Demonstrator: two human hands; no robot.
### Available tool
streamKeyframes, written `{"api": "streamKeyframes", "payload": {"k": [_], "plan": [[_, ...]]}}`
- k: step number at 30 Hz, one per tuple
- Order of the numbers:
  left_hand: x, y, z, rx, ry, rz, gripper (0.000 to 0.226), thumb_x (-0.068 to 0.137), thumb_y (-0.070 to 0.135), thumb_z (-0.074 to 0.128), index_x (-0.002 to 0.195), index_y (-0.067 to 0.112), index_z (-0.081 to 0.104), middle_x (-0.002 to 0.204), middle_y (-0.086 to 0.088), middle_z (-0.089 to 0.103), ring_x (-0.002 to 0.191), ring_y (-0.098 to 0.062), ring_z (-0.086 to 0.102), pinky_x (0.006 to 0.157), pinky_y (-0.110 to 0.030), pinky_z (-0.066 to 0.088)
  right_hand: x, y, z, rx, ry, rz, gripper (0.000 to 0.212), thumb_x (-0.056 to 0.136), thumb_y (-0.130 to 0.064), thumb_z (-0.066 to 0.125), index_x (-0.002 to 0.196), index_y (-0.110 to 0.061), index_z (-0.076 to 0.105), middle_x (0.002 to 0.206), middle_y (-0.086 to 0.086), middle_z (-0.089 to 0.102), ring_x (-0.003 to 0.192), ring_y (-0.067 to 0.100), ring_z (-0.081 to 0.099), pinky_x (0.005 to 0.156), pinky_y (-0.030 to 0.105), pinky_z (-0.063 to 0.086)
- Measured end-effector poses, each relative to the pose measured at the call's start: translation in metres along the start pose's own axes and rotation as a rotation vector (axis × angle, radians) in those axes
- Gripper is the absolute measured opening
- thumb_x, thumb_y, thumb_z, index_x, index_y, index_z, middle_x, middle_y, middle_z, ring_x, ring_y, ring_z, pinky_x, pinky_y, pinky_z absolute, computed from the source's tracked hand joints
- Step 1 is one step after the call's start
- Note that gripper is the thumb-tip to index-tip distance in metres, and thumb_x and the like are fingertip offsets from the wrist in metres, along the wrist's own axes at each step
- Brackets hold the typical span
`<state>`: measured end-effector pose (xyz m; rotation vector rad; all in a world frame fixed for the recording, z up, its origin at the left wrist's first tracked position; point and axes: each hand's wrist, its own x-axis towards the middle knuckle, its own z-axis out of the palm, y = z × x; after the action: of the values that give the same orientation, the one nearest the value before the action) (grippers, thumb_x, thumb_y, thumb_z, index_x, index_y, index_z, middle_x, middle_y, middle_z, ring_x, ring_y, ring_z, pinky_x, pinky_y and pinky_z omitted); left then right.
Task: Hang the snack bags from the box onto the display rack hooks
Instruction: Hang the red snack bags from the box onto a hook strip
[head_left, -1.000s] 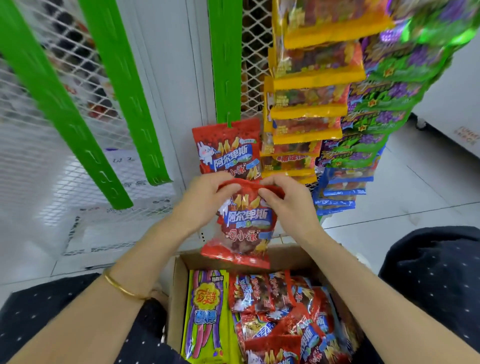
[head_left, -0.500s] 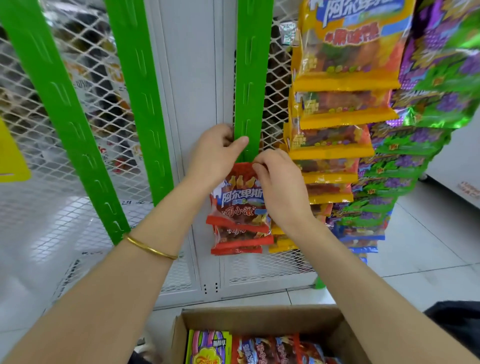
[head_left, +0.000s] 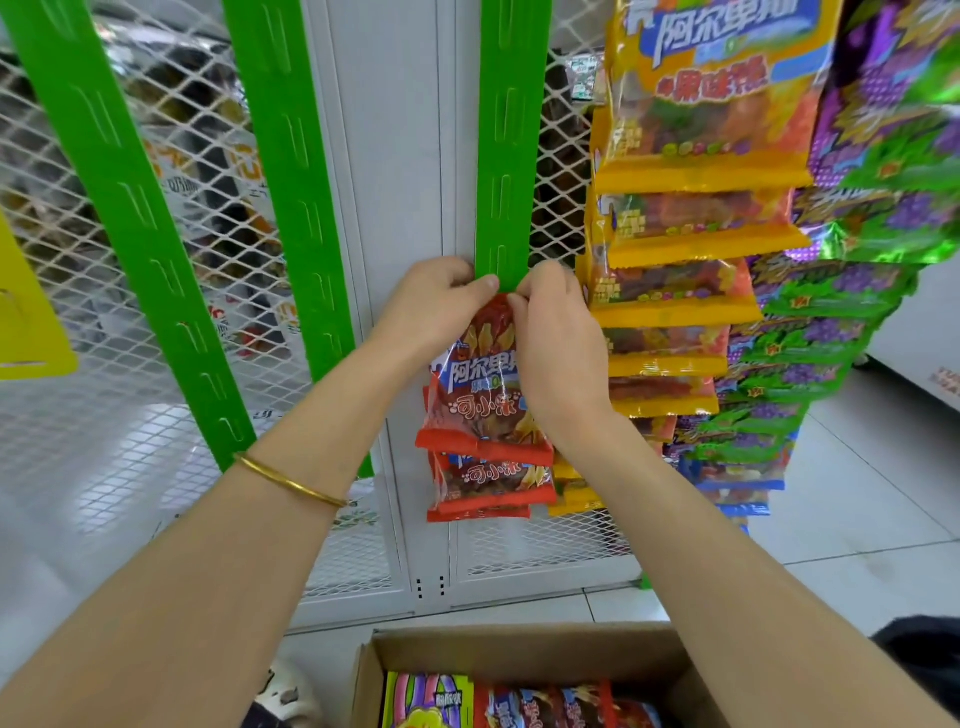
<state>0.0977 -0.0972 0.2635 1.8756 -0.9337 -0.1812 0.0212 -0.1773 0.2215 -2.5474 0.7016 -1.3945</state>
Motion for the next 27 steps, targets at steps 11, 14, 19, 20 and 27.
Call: {"api": "streamKeyframes", "payload": {"k": [11,14,19,20,27], "plan": [[0.003,0.001,0.004,-0.156,0.041,-0.084,0.023,0.088,0.024,0.059,0.067,0.014,0.059,0.07,-0.007,0.064,0.068,-0.022,0.061,0.079,-0.041,0.052,-0.002,0.003,0.011,-0.047,0.045,-0.036,0.005,0.09,-0.003,0.056,0.092,-0.002,0.051,0.088,0.012,0.057,0.065,0.027,0.057,0.049,0.026,0.027],[0.003,0.0,0.004,-0.158,0.04,-0.079,0.023,0.089,0.026,0.058,0.073,0.01,0.062,0.075,-0.012,0.067,0.069,-0.021,0.061,0.077,-0.037,0.052,-0.005,0.006,0.01,-0.038,-0.013,-0.056,0.004,0.092,-0.003,0.053,0.095,-0.001,0.051,0.093,0.013,0.056,0.071,0.027,0.056,0.052,0.026,0.029],[0.001,-0.005,0.003,-0.096,0.034,-0.039,0.025,0.092,0.032,0.056,0.071,0.018,0.057,0.069,0.001,0.059,0.067,-0.013,0.057,0.07,-0.028,0.047,-0.014,0.015,0.008,0.036,-0.122,-0.089,0.012,0.09,0.006,0.048,0.1,-0.001,0.048,0.1,0.013,0.051,0.076,0.027,0.053,0.057,0.028,0.034],[0.0,-0.008,0.002,-0.089,0.031,-0.028,0.022,0.092,0.032,0.056,0.075,0.018,0.059,0.072,0.001,0.061,0.071,-0.014,0.059,0.07,-0.028,0.048,-0.015,0.016,0.007,0.061,-0.133,-0.087,0.013,0.09,0.006,0.047,0.1,-0.002,0.047,0.101,0.013,0.05,0.078,0.026,0.052,0.059,0.029,0.036],[-0.002,-0.033,0.005,-0.115,0.023,0.025,0.013,0.092,0.016,0.056,0.08,0.018,0.063,0.076,0.004,0.063,0.073,-0.01,0.057,0.073,-0.027,0.045,-0.019,0.013,0.015,0.028,-0.074,-0.07,0.016,0.088,0.007,0.044,0.101,-0.003,0.048,0.1,0.014,0.053,0.085,0.027,0.053,0.07,0.038,0.048]]}}
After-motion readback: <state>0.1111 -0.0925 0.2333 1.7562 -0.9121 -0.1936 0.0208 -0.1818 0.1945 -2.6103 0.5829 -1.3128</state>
